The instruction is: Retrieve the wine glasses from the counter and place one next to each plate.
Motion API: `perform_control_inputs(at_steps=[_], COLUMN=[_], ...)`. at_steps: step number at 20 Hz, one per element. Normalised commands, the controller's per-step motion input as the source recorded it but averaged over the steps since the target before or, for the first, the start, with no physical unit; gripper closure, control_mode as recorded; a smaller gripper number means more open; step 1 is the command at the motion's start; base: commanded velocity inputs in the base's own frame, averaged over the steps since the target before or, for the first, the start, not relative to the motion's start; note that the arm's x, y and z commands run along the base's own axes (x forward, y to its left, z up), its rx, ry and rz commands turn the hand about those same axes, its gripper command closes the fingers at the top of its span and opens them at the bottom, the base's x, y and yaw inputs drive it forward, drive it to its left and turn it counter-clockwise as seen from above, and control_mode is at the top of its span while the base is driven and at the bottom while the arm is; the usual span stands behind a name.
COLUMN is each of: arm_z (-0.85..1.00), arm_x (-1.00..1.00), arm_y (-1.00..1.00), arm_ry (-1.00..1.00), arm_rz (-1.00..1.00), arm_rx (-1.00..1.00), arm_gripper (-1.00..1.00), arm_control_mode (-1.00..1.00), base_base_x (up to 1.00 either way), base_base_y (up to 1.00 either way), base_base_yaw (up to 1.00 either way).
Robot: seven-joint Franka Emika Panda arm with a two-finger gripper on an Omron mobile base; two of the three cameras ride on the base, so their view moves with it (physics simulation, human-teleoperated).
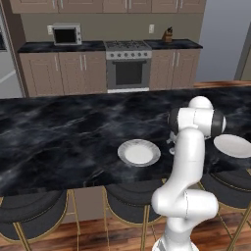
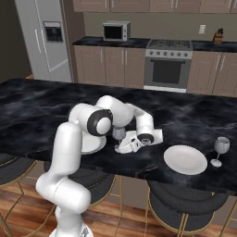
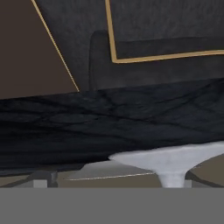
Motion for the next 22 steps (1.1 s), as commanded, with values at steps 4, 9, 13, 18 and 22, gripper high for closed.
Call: perform_control_inputs(at_steps=[4, 9, 13, 18, 22], arm_z=[0.0, 0.0, -0.14, -0.11, 0.0], arm_x=[0.0, 0.0, 0.0, 0.0, 0.0], arm_y=[0.06, 0.04, 0.32, 0.24, -0.17], arm_ry=[0.04, 0.01, 0.03, 0.01, 0.0], arm_rz=[0.0, 0.0, 0.0, 0.0, 0.0], arm_rx=[0.0, 0.0, 0.03, 0.03, 0.0], arm_gripper=[-1.0, -1.0, -1.0, -1.0, -1.0], arm_control_mode=[-1.0, -1.0, -1.0, -1.0, -1.0], base_base_x=[0.0, 0.0, 0.0, 0.0, 0.0], base_base_y=[0.0, 0.0, 0.0, 0.0, 0.0], base_base_yaw=[0.0, 0.0, 0.0, 0.0, 0.0])
